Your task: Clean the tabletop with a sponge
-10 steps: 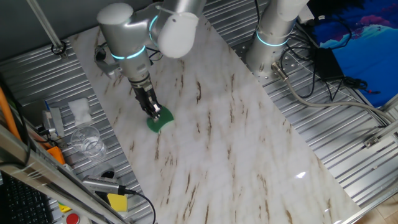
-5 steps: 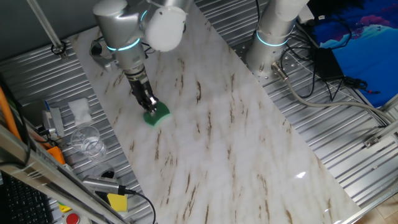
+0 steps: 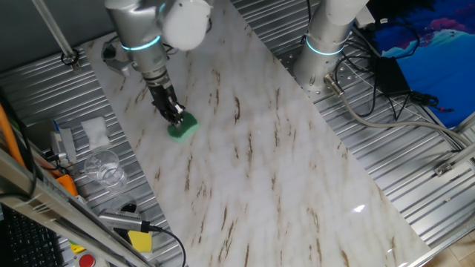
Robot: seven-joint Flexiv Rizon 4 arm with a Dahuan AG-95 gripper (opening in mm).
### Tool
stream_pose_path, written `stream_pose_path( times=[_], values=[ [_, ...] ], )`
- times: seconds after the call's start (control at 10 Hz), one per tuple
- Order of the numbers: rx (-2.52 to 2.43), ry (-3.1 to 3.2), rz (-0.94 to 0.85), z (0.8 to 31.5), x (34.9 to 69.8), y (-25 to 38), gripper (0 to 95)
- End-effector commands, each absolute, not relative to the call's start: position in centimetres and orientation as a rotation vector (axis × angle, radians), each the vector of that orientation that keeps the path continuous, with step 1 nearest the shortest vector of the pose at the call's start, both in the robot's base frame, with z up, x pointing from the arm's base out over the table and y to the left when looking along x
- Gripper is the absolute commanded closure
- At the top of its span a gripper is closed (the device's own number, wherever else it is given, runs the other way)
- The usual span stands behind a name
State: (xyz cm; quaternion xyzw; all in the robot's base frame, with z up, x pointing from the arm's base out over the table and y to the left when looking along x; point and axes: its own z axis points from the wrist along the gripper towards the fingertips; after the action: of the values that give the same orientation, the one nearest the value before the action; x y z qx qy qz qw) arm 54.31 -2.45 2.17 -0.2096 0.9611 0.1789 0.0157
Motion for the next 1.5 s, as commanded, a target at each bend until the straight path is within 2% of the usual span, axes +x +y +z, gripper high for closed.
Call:
stream_pose_path(
  times=[0.1, 0.9, 1.0, 1.1, 1.2, 1.5],
  values=[
    [-0.682, 2.996, 0.525, 2.5, 54.2, -3.3, 95.0],
    [-0.672, 2.995, 0.530, 2.3, 54.2, -3.9, 95.0],
    [-0.672, 2.983, 0.541, 2.3, 54.1, -3.9, 38.0],
    [-0.647, 2.978, 0.560, 2.3, 54.1, -3.9, 38.0],
    [-0.659, 2.969, 0.565, 2.3, 54.2, -3.9, 0.0],
    [-0.764, 2.956, 0.515, 3.1, 56.5, -3.8, 0.0]
  ],
)
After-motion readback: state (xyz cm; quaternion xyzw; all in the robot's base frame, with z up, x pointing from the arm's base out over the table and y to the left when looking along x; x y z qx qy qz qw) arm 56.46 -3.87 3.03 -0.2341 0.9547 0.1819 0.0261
